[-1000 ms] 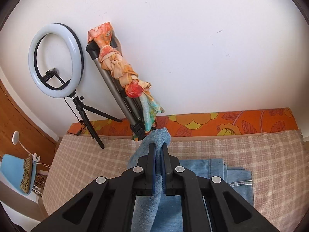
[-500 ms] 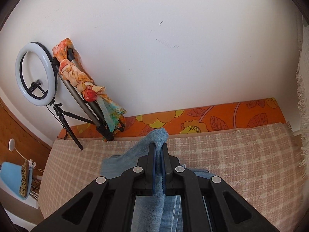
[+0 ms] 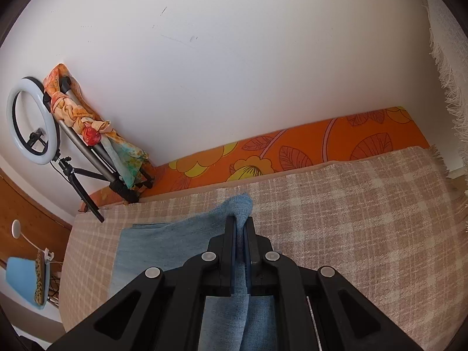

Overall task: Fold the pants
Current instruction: 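Lift the gripped edge with both tools and fold it over the jeans, then lower the folded edge and open the right tool, then the left tool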

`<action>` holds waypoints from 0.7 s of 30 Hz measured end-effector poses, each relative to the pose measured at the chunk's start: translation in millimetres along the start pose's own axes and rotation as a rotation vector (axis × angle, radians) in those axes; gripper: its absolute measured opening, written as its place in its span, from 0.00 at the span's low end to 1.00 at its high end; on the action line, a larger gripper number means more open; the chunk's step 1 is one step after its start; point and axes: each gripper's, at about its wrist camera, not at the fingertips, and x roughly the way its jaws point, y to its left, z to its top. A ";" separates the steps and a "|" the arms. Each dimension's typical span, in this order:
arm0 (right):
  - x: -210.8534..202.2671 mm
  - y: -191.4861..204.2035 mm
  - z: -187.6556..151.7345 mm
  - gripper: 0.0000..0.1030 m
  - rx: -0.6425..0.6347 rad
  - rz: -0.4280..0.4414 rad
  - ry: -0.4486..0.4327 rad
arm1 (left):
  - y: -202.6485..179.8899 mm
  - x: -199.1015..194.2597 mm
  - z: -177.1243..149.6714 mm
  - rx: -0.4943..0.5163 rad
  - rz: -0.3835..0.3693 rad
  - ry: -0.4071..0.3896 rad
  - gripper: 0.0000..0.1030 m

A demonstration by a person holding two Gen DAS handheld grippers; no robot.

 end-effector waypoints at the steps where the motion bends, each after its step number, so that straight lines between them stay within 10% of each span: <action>1: 1.4 -2.0 -0.5 0.02 -0.001 0.000 0.002 | -0.7 1.0 0.6 -0.001 0.000 0.000 0.08; 11: 10.2 -7.3 4.8 0.03 -0.032 -0.018 0.028 | 3.1 12.1 3.5 -0.040 -0.007 -0.008 0.08; 21: -53.7 -25.3 1.2 0.27 -0.041 -0.103 -0.062 | -8.1 24.5 4.7 -0.027 -0.024 -0.008 0.20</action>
